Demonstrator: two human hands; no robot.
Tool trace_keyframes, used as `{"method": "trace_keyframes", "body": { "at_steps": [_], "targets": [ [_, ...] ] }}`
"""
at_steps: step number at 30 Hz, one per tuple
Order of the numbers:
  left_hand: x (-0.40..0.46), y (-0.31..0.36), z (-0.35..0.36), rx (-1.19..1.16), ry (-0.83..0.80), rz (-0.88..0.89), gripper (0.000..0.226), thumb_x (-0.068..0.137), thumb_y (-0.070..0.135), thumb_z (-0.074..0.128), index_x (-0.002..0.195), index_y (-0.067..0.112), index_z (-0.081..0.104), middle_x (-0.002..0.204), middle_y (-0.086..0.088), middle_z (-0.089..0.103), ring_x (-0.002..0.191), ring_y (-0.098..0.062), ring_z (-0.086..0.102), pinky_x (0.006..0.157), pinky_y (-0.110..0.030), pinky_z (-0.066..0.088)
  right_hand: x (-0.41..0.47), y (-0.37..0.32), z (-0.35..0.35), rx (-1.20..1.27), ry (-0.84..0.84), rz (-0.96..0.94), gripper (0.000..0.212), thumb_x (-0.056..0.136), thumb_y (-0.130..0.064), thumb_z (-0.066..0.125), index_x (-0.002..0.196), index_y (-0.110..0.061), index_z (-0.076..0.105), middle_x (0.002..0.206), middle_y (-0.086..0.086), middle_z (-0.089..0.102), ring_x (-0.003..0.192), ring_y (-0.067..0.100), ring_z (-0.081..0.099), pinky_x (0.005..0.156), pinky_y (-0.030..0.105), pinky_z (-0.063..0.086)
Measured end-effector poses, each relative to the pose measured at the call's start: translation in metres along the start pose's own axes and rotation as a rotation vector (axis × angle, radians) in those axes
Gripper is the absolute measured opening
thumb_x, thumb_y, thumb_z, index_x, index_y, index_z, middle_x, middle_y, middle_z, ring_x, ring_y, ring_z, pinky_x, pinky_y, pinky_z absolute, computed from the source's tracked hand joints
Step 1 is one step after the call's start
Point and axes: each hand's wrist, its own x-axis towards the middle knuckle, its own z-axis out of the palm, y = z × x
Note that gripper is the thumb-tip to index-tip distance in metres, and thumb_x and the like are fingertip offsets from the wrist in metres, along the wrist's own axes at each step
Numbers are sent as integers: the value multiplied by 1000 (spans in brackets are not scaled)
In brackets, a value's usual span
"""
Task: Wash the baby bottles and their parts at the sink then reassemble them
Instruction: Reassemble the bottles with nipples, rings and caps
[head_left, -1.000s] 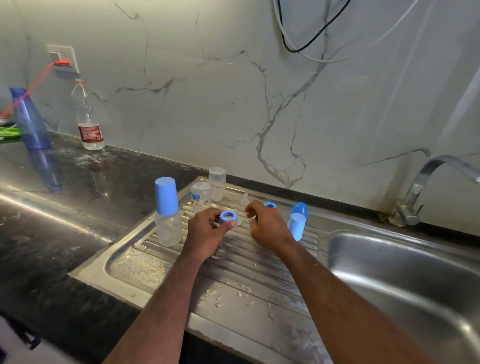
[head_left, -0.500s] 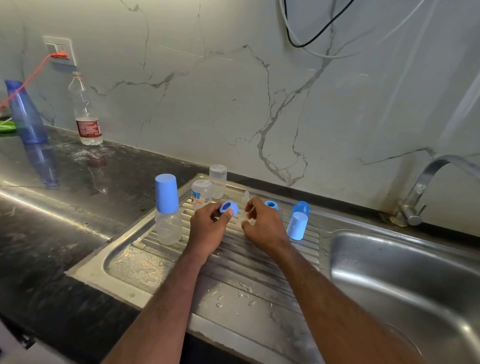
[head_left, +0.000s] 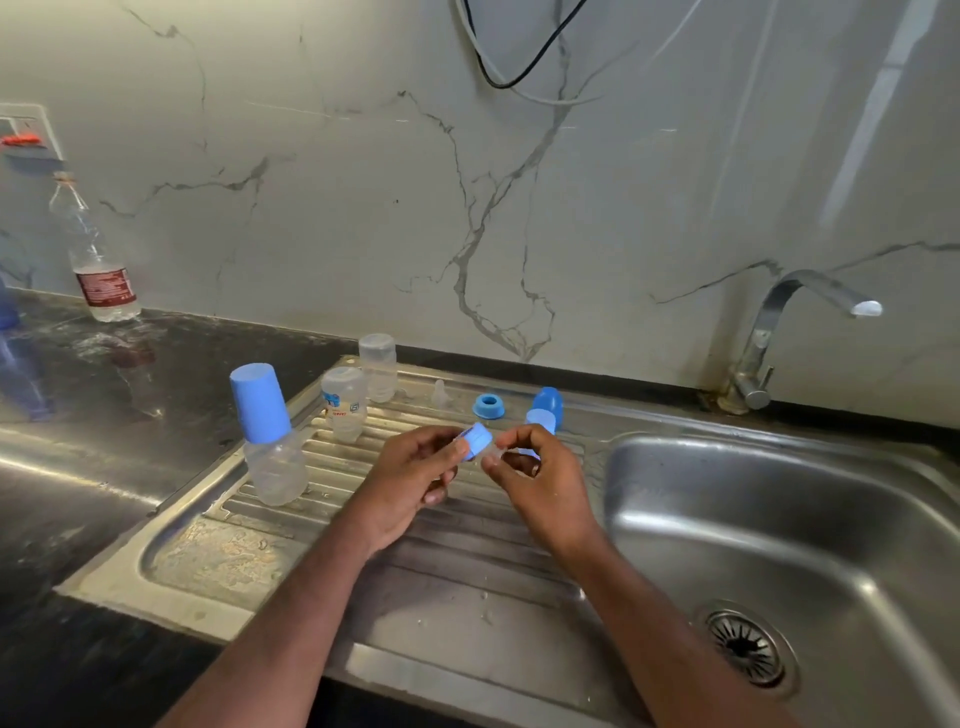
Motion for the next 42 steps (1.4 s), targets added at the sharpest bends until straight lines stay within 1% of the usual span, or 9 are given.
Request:
{"method": "trace_keyframes", "body": {
  "at_steps": [2,5,11,15,18,23,33,38,42],
  "targets": [
    [1,-1,4,57,-11,19,31,81,24,75,109,13,76,73,-4,58,62,-9,47,47,-20,34,1,0,-1,79,-23,35,23,87,-17,79,105,-11,65,95,-1,76,89,10,74,82,29,58],
    [2,2,9,28,-19,68,30,78,21,76,106,13,75,69,0,60,61,-9,45,47,-19,34,4,1,-1,199,26,88,28,86,-11,79,109,-10,63,99,0,70,82,8,68,74,25,55],
    [5,1,8,144,6,198,33,80,26,84,109,14,74,92,-17,76,76,-26,56,51,-24,38,2,-2,3,578,-4,301,30,86,-3,75,113,-4,62,107,20,74,94,29,75,83,39,61],
    [8,-1,7,368,75,299,22,82,18,82,102,17,74,86,1,76,71,-8,66,61,-20,48,5,0,4,707,15,395,32,89,2,71,120,5,61,104,25,74,93,29,74,82,34,62],
    [10,-3,9,402,65,342,26,79,18,82,103,22,71,94,1,77,84,-17,73,67,-26,54,6,1,1,712,35,427,24,91,2,68,114,8,65,104,25,74,91,28,74,79,33,63],
    [13,-6,9,518,73,400,33,77,9,84,108,16,72,98,4,77,90,-13,74,82,-32,60,6,3,-3,681,46,423,15,93,4,65,106,11,67,103,26,74,87,27,74,77,32,63],
    [12,-11,18,493,49,408,37,78,14,80,114,14,73,101,3,77,90,-18,73,75,-37,62,5,1,-5,762,30,428,26,93,3,64,119,9,63,108,24,74,93,29,75,84,39,63],
    [12,-11,21,445,43,380,37,82,5,80,116,16,72,101,0,77,89,-23,74,68,-36,62,5,-2,-6,671,0,342,25,95,2,63,120,-1,63,106,20,75,101,34,73,82,38,63],
    [13,-11,20,504,49,391,40,79,4,82,117,13,74,101,2,78,90,-19,75,80,-41,62,5,-6,-9,424,-80,201,30,95,-4,66,123,-18,66,102,15,77,98,31,74,86,41,62]
  ]
}}
